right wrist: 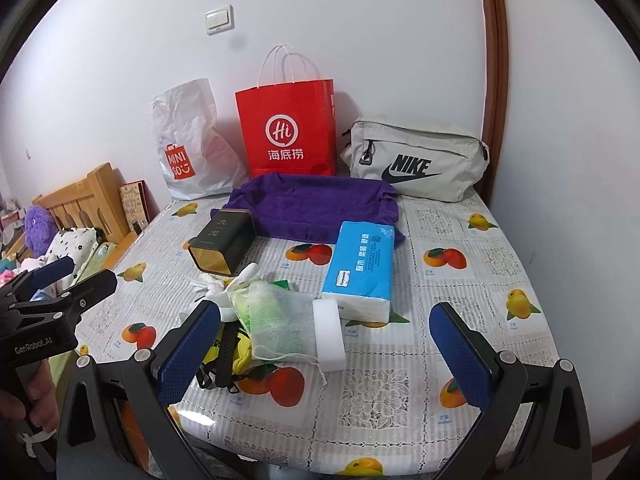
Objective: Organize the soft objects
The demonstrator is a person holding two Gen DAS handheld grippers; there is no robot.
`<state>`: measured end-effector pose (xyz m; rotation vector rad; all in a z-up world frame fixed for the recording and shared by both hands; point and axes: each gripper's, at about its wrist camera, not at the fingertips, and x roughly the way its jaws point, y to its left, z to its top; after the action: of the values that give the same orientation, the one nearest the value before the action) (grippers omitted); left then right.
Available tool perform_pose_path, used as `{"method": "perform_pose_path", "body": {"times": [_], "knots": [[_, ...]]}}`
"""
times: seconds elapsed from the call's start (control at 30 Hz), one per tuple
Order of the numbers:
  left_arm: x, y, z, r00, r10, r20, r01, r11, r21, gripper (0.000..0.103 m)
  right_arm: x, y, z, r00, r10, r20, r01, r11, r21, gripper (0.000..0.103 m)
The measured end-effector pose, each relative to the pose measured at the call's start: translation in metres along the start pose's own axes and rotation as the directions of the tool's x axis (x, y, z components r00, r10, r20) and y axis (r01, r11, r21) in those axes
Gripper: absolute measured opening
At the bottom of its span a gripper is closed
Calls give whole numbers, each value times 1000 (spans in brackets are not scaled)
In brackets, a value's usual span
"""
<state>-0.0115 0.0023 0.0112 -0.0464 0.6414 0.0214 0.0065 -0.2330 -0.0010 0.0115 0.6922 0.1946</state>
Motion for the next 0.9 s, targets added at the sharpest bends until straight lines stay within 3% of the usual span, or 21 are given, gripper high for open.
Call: {"method": "perform_pose_path", "body": {"times": [0.9], "knots": [[-2,-1,-4,1000,-6,-2,6,1000,1,103,-3,0,-1,1000,-3,3,3,1000,0,103]]}}
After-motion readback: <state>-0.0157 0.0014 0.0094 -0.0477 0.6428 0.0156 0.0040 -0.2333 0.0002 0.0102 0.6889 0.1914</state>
